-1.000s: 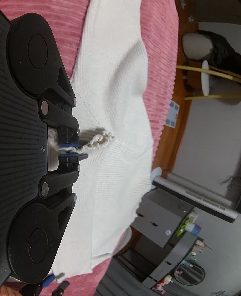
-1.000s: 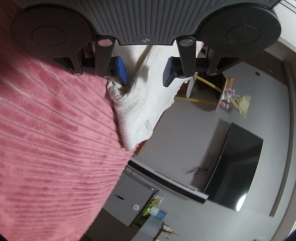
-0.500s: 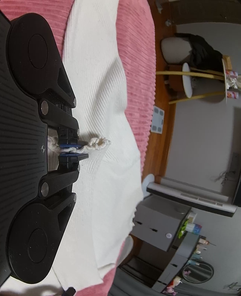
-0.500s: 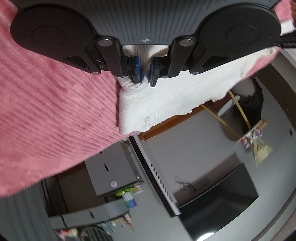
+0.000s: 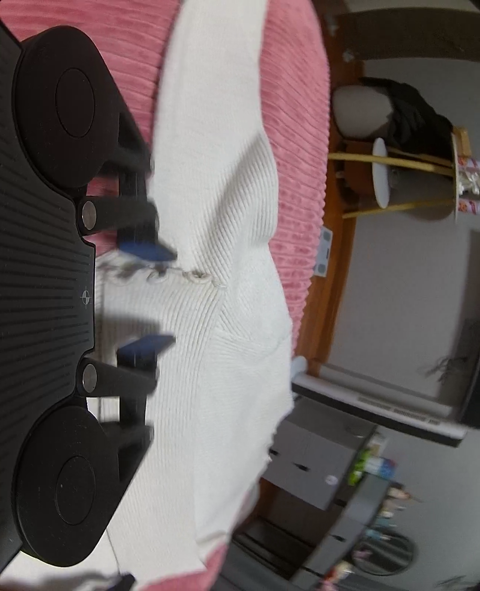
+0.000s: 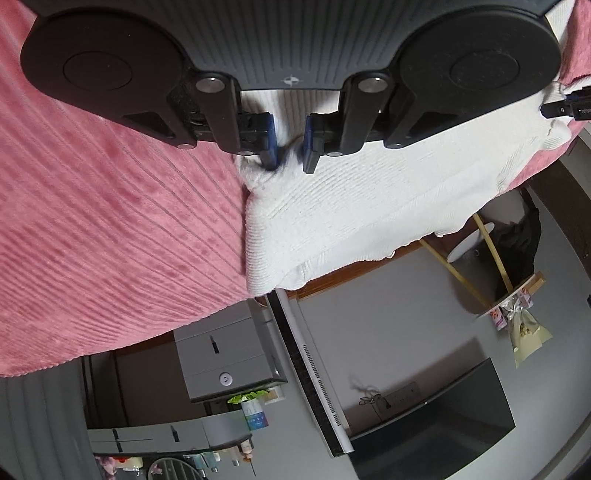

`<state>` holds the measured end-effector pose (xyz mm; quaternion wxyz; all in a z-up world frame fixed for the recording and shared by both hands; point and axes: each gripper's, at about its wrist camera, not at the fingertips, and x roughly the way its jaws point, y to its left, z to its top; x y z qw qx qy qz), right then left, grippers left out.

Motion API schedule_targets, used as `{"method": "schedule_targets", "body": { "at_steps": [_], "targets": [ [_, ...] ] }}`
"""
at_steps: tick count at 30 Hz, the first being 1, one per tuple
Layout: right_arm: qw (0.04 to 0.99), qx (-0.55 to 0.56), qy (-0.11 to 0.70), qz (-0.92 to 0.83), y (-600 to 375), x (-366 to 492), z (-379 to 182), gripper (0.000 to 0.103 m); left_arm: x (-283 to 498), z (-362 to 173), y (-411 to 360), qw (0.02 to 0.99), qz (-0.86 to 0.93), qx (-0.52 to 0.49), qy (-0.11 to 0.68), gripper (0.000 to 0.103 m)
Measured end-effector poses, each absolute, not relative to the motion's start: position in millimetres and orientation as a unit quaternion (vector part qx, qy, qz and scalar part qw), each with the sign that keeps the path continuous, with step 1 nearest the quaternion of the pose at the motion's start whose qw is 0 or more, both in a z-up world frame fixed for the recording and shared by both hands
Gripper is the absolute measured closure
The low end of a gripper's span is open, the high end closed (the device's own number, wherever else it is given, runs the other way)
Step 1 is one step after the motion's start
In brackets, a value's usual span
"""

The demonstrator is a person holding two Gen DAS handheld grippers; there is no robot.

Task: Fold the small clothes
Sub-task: 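Fold the held sleeve across the body with the left tool and release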

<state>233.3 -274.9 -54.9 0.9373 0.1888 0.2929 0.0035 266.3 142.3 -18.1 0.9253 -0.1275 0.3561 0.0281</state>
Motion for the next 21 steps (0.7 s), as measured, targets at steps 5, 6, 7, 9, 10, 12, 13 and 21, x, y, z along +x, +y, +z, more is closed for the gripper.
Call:
{"method": "schedule_targets", "body": {
  "at_steps": [5, 6, 7, 9, 10, 12, 13, 21],
  "targets": [
    [0.946, 0.173, 0.273, 0.016, -260.0, 217.6, -43.8, 0.088, 259.5, -24.9, 144.6, 0.917, 0.010, -0.156, 0.367, 0.059],
    [0.948, 0.167, 0.271, 0.018, -256.1, 217.4, -43.8, 0.088, 260.0, -26.9, 143.0, 0.916, 0.016, -0.155, 0.370, 0.064],
    [0.949, 0.159, 0.273, 0.019, -252.1, 217.6, -44.6, 0.088, 260.5, -28.0, 141.9, 0.916, 0.021, -0.150, 0.371, 0.066],
    [0.949, 0.151, 0.277, 0.021, -245.6, 218.2, -45.6, 0.088, 260.9, -28.4, 142.9, 0.916, 0.023, -0.148, 0.373, 0.070],
    [0.949, 0.146, 0.279, 0.024, -243.0, 218.5, -46.1, 0.088, 261.2, -28.2, 145.3, 0.915, 0.024, -0.151, 0.374, 0.073],
    [0.952, 0.127, 0.276, 0.027, -234.7, 220.4, -45.8, 0.088, 261.8, -28.0, 151.8, 0.911, 0.030, -0.161, 0.377, 0.084],
    [0.955, 0.116, 0.272, 0.027, -229.7, 221.3, -45.7, 0.088, 262.4, -28.4, 155.9, 0.910, 0.033, -0.167, 0.379, 0.086],
    [0.952, 0.083, 0.293, 0.031, -216.4, 233.1, -63.1, 0.088, 248.8, -30.1, 185.5, 0.900, 0.031, -0.232, 0.368, 0.050]
  ]
}}
